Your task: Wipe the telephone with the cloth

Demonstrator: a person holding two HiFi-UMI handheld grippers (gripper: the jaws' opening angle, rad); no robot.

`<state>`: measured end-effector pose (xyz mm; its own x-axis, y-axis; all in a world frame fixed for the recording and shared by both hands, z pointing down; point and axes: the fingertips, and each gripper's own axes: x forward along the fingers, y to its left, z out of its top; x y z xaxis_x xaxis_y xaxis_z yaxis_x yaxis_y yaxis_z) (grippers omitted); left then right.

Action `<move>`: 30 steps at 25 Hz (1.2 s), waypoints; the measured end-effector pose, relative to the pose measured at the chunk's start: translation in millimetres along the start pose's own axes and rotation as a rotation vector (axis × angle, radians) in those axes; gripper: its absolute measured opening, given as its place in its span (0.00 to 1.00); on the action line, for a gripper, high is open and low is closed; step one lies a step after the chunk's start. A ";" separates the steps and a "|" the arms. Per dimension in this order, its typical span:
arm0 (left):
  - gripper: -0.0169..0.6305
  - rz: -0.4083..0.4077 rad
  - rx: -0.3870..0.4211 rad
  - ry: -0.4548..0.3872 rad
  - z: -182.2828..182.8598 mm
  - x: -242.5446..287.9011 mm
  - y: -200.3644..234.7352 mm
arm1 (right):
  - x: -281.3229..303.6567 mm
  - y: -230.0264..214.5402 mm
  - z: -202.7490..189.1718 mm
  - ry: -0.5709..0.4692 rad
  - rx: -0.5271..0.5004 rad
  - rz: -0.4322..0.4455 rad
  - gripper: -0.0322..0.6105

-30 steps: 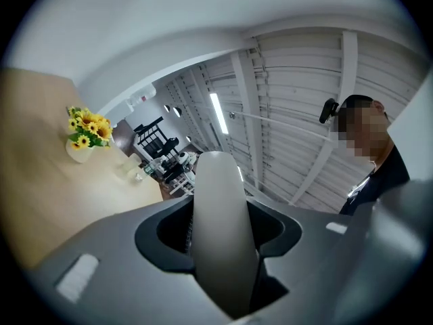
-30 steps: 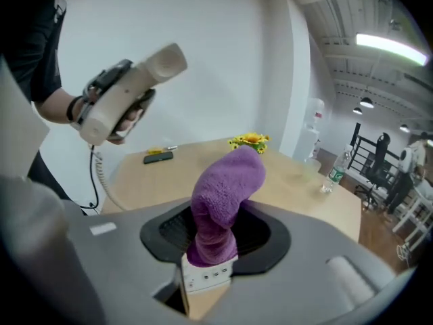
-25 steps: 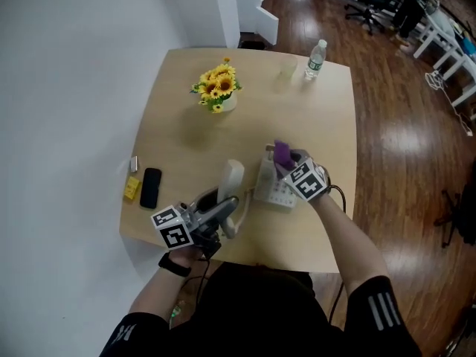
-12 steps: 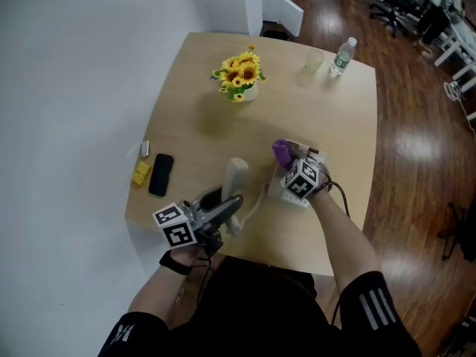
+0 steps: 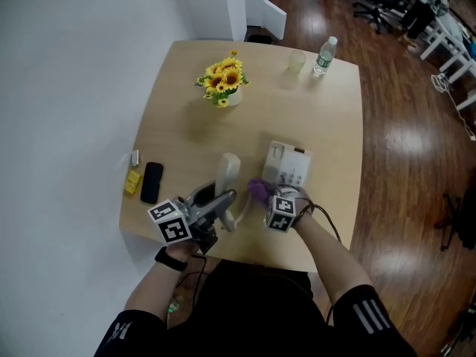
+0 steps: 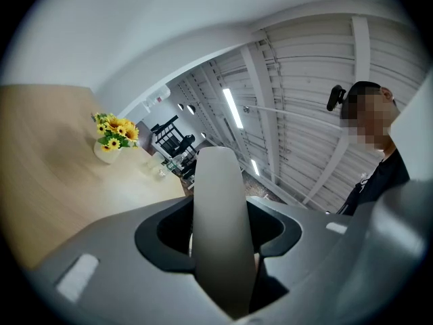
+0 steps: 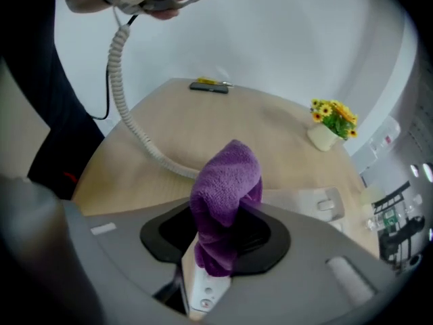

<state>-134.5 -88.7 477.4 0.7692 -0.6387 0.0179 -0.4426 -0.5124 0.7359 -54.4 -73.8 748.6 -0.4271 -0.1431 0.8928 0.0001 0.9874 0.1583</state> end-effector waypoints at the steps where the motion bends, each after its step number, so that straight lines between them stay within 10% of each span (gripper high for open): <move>1: 0.35 0.002 0.002 0.005 -0.5 1.5 -0.3 | 1.8 8.7 -1.5 0.006 -0.018 0.005 0.27; 9: 0.35 0.042 0.012 0.037 -17.5 9.7 17.2 | -15.5 34.1 -7.2 -0.008 0.024 0.101 0.27; 23: 0.35 0.437 0.173 0.231 -77.1 104.8 116.5 | -202.1 19.9 -79.2 -0.345 0.662 -0.282 0.27; 30: 0.35 0.586 0.290 0.351 -115.7 146.4 148.4 | -249.2 15.6 -75.4 -0.457 0.761 -0.375 0.27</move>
<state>-34.3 -191.8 667.5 0.4501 -0.6576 0.6041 -0.8924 -0.3061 0.3316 120.2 -27.9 560.4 -0.5914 -0.5768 0.5636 -0.7255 0.6856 -0.0596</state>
